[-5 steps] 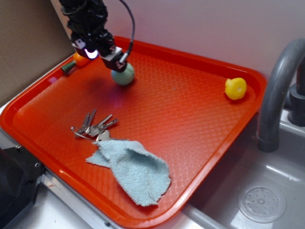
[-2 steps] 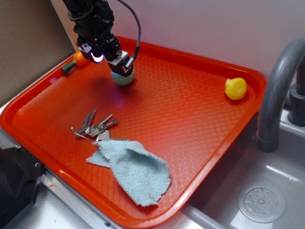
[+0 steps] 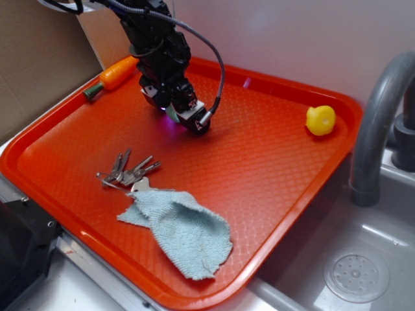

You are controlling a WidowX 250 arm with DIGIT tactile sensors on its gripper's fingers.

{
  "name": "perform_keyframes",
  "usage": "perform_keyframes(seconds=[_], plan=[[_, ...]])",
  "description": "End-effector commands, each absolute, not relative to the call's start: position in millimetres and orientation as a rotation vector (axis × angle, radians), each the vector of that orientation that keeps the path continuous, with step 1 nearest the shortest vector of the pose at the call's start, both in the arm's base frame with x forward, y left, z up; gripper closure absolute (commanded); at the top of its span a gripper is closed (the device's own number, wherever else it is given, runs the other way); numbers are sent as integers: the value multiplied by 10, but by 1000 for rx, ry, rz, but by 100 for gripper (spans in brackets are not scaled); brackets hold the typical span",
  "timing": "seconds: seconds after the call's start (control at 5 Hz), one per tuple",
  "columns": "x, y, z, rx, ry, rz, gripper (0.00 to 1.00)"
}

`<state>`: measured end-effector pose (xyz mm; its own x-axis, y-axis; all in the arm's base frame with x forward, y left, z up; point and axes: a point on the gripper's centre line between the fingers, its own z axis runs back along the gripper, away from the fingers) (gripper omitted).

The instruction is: Grab the green ball.

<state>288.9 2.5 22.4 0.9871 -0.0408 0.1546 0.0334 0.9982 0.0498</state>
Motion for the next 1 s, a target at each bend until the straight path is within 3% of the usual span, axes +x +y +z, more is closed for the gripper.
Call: perform_keyframes(seconds=[0.0,0.2,0.4,0.6,0.8], plan=[[3035,16,141,105,-167,-35,100],[3058,94,152,114,-158,-13,100],[3021,216,311,133,-159,30,100],[2688,278,791,31,-106,-3,100],[2335,191,1266,-52,-142,-21,100]])
